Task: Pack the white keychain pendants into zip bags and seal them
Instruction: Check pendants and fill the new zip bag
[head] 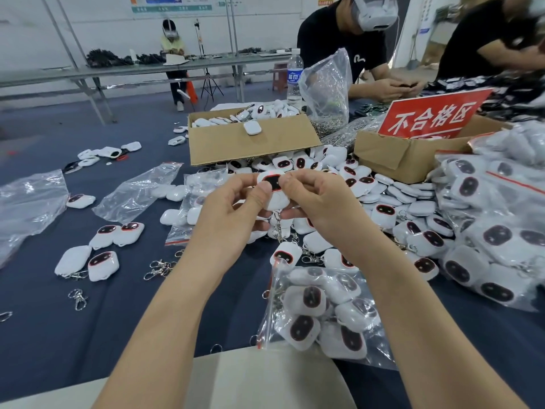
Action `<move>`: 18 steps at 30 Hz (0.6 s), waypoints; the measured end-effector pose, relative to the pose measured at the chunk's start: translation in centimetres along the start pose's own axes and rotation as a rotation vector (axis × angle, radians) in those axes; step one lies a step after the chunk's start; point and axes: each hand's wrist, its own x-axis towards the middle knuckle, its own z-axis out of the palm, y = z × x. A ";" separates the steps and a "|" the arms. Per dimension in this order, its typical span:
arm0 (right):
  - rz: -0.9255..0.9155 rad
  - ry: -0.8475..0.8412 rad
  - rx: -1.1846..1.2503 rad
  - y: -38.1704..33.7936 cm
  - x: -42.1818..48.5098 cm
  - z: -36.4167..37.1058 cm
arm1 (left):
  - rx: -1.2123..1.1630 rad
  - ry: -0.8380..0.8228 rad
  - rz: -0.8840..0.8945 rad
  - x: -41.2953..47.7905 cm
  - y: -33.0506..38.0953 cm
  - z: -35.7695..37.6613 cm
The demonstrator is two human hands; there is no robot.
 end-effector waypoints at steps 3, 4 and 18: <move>0.007 0.005 0.026 0.2 0.0 0.0 | 0.046 -0.054 0.008 -0.1 -0.1 0.1; 0.012 0.006 0.042 0.3 0.0 -0.1 | 0.086 -0.061 0.028 -0.1 -0.2 0.2; 0.076 -0.041 0.102 0.5 -0.2 -0.4 | 0.165 0.007 0.112 -0.2 -0.7 0.5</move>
